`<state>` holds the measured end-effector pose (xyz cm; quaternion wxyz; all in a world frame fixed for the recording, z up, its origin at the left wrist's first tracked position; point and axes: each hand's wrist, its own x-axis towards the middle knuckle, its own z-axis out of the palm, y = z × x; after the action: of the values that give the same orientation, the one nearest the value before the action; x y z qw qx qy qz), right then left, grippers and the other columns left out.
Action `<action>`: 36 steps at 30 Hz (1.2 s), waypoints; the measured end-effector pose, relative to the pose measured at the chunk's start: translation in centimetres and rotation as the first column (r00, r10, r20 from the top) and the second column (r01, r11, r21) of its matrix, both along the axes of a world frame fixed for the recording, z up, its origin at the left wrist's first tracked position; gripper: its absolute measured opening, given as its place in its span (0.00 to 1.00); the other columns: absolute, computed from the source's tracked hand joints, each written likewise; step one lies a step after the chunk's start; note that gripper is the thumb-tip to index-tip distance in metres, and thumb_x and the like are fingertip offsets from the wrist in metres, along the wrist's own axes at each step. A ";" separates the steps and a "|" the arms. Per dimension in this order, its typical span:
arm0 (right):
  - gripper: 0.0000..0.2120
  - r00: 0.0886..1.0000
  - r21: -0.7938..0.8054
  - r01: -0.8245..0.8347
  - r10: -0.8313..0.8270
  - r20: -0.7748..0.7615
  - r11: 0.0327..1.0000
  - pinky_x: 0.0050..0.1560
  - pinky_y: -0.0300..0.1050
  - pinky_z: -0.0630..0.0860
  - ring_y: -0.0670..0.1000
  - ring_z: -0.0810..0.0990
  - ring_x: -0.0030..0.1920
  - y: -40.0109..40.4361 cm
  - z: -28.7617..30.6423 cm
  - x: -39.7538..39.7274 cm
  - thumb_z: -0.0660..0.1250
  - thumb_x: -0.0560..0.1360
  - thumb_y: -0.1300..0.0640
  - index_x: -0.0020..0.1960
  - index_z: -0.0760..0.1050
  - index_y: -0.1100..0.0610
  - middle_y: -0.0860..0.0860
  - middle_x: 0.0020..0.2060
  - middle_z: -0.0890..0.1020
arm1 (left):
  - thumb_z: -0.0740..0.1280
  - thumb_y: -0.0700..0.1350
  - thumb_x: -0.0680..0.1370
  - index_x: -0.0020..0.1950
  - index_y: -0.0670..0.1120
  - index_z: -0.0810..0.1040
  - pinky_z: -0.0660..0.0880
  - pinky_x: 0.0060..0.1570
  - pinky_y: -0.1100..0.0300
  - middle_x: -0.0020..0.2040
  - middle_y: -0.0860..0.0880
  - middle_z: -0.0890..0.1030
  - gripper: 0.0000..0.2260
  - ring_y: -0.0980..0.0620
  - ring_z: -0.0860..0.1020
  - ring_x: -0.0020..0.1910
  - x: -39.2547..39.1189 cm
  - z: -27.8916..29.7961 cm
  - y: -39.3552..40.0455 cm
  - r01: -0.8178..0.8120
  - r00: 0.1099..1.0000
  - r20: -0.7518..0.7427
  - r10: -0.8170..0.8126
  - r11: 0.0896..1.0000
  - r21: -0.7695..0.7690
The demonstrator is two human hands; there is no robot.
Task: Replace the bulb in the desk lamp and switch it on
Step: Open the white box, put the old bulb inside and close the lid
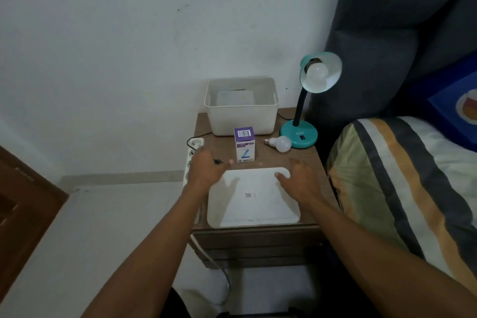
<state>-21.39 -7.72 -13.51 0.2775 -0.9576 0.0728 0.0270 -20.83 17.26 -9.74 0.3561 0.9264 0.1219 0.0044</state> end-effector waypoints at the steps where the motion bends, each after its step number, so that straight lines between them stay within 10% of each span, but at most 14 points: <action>1: 0.26 1.000 0.011 0.025 -0.025 0.017 1.000 0.62 0.53 0.76 0.55 0.77 0.63 0.2 0.5 1.1 0.69 0.77 0.44 0.69 0.72 0.57 0.56 0.65 0.78 | 0.78 0.62 0.69 0.63 0.43 0.78 0.80 0.44 0.56 0.59 0.47 0.81 0.31 0.48 0.81 0.53 1.2 0.9 0.5 -0.007 0.999 0.045 0.008 1.000 -0.020; 5: 0.23 0.995 0.127 0.090 -0.095 0.028 0.988 0.57 0.47 0.75 0.54 0.78 0.59 1.2 1.6 5.2 0.71 0.77 0.50 0.68 0.74 0.57 0.54 0.61 0.79 | 0.78 0.59 0.71 0.74 0.44 0.71 0.76 0.65 0.48 0.69 0.41 0.77 0.38 0.41 0.76 0.68 5.4 4.3 1.1 0.008 0.985 0.172 -0.003 1.000 -0.028; 9: 0.23 0.995 0.078 0.011 -0.018 0.097 0.997 0.58 0.46 0.72 0.57 0.77 0.61 1.6 0.6 8.4 0.72 0.76 0.55 0.69 0.74 0.58 0.57 0.64 0.78 | 0.79 0.49 0.73 0.79 0.39 0.65 0.66 0.65 0.59 0.76 0.38 0.70 0.39 0.41 0.68 0.75 10.2 4.5 1.6 0.017 0.981 0.195 -0.011 0.999 -0.030; 16: 0.29 0.992 -0.086 0.076 -0.066 0.107 0.993 0.66 0.55 0.70 0.61 0.67 0.69 1.7 -2.2 11.9 0.73 0.75 0.50 0.74 0.70 0.55 0.60 0.71 0.70 | 0.79 0.66 0.67 0.83 0.43 0.56 0.65 0.77 0.46 0.80 0.41 0.65 0.55 0.42 0.64 0.79 16.1 2.9 1.8 0.014 0.984 0.177 0.011 0.990 -0.142; 19: 0.29 0.992 -0.085 0.075 -0.066 0.108 0.994 0.66 0.54 0.71 0.61 0.68 0.69 1.5 -3.1 12.7 0.73 0.75 0.49 0.74 0.70 0.52 0.60 0.70 0.70 | 0.74 0.78 0.58 0.81 0.46 0.60 0.71 0.73 0.42 0.77 0.43 0.70 0.62 0.43 0.70 0.76 18.4 1.1 2.6 0.015 0.986 0.167 0.016 0.983 -0.181; 28: 0.26 0.950 0.170 0.004 -0.057 0.307 0.985 0.66 0.51 0.74 0.55 0.77 0.63 1.2 -2.3 13.1 0.75 0.73 0.53 0.70 0.76 0.56 0.56 0.63 0.80 | 0.76 0.64 0.72 0.85 0.45 0.46 0.66 0.77 0.49 0.82 0.44 0.63 0.55 0.46 0.64 0.80 18.8 -0.2 2.3 0.047 0.981 0.195 0.008 0.960 -0.276; 33: 0.23 0.837 0.318 -0.136 -0.063 0.543 0.938 0.54 0.23 0.71 0.47 0.77 0.58 2.8 2.4 13.6 0.75 0.74 0.55 0.67 0.78 0.56 0.53 0.61 0.80 | 0.76 0.64 0.72 0.85 0.45 0.47 0.67 0.74 0.55 0.81 0.45 0.65 0.55 0.48 0.65 0.79 18.9 -0.4 2.2 0.060 0.978 0.210 0.007 0.948 -0.313; 36: 0.22 0.802 0.345 -0.171 -0.073 0.592 0.923 0.51 0.25 0.74 0.48 0.75 0.59 4.2 5.3 16.0 0.75 0.74 0.52 0.66 0.78 0.54 0.55 0.61 0.76 | 0.79 0.67 0.65 0.83 0.47 0.56 0.71 0.72 0.55 0.77 0.47 0.71 0.56 0.49 0.71 0.74 19.2 -0.1 2.7 0.061 0.970 0.244 0.013 0.954 -0.294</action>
<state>-5.40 -3.47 -8.19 0.4663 -0.8461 -0.0496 -0.2535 -1.60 19.92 -9.86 0.5047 0.8556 0.0652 0.0947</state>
